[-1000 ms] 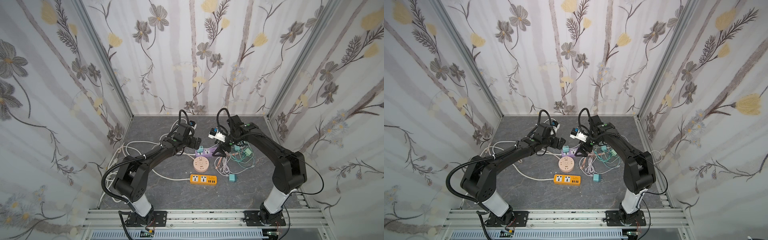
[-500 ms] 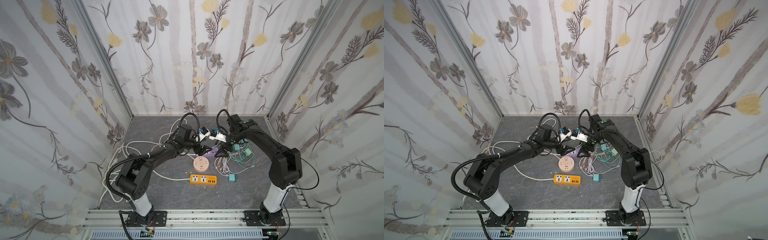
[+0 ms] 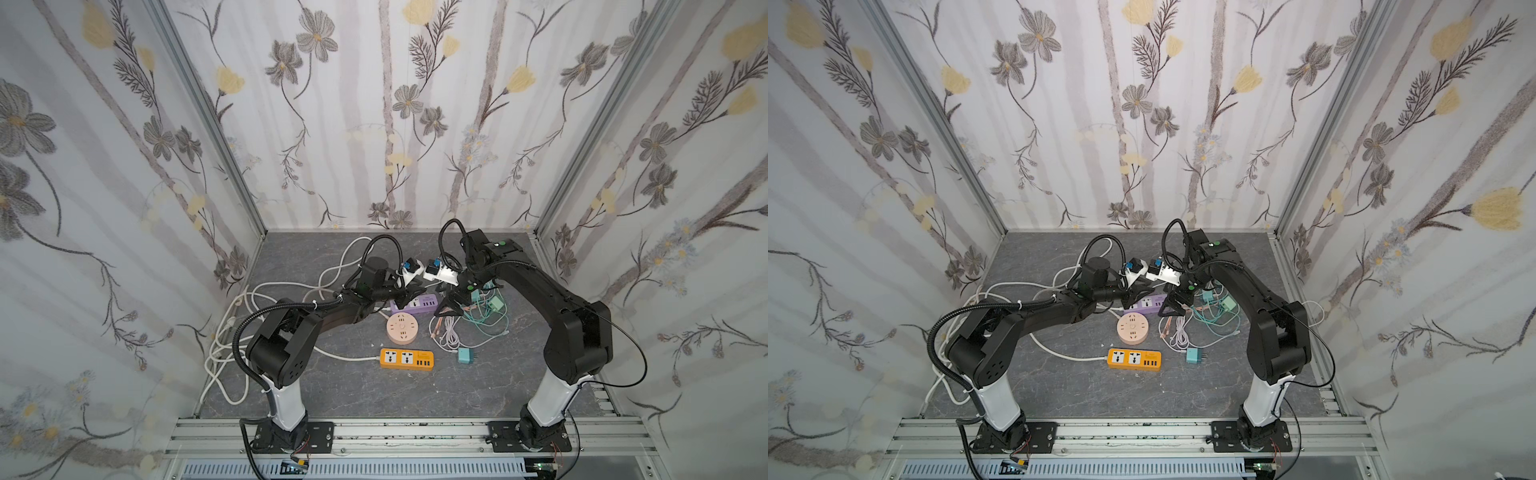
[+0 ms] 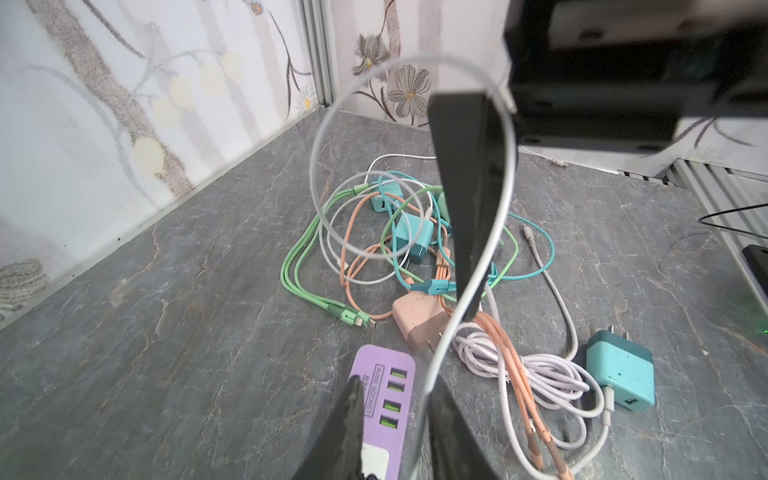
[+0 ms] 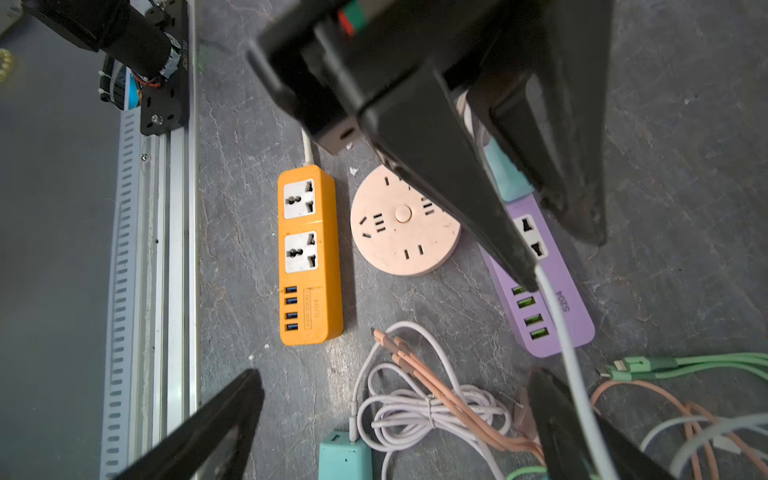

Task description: Insert the plug

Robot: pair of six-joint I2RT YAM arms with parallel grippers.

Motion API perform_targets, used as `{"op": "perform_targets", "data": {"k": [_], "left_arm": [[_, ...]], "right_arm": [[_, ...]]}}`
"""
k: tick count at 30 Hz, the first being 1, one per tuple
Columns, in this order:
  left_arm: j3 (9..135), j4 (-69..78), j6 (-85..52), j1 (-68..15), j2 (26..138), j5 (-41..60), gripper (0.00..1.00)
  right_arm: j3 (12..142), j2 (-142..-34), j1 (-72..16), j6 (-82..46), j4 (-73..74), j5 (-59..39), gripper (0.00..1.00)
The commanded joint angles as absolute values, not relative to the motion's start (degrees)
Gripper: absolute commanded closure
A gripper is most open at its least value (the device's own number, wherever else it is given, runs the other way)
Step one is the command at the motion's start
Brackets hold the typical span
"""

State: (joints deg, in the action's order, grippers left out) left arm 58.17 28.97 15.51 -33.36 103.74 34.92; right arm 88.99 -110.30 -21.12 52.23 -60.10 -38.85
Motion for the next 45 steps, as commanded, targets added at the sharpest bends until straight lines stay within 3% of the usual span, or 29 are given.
{"op": "perform_targets", "data": {"k": [1, 5, 20, 24, 28, 33, 35, 38, 41, 45], "left_arm": [[56.45, 37.32, 11.09, -32.47, 103.46, 32.08, 0.86], [55.97, 38.91, 6.98, -31.51, 103.07, 30.86, 1.00], [56.34, 44.53, -6.89, -31.20, 105.09, 23.96, 1.00], [55.95, 42.32, -7.11, -31.20, 104.31, 19.79, 1.00], [55.81, 35.93, -7.94, -31.20, 102.52, 11.90, 1.00], [54.01, 31.27, -13.12, -31.25, 100.00, 4.35, 1.00], [53.16, 30.50, -13.96, -31.67, 98.78, 4.05, 0.89], [52.15, 29.71, -13.21, -32.44, 96.94, 3.44, 0.62], [50.54, 30.47, -12.59, -32.59, 94.55, 2.94, 0.41], [48.99, 29.67, -11.24, -32.54, 91.17, 0.14, 0.23]], "right_arm": [[87.96, -109.33, -20.45, 53.93, -57.84, -43.25, 0.01], [86.72, -108.72, -19.85, 53.84, -57.48, -43.02, 0.01], [87.22, -115.31, -22.91, 55.10, -59.55, -40.83, 0.01], [86.02, -111.53, -21.78, 53.90, -57.77, -42.27, 0.01], [77.70, -101.78, -20.04, 43.42, -43.04, -38.50, 0.01], [62.42, -88.51, -18.30, 13.33, -10.09, -13.31, 0.01], [59.26, -85.67, -16.26, -1.50, -6.60, -2.75, 0.01], [58.23, -84.23, -12.04, -14.34, -12.19, -3.86, 0.01], [57.73, -83.86, -11.03, -17.77, -19.48, -4.68, 0.01], [53.99, -82.09, -11.07, -22.34, -24.58, -5.12, 0.01]]}}
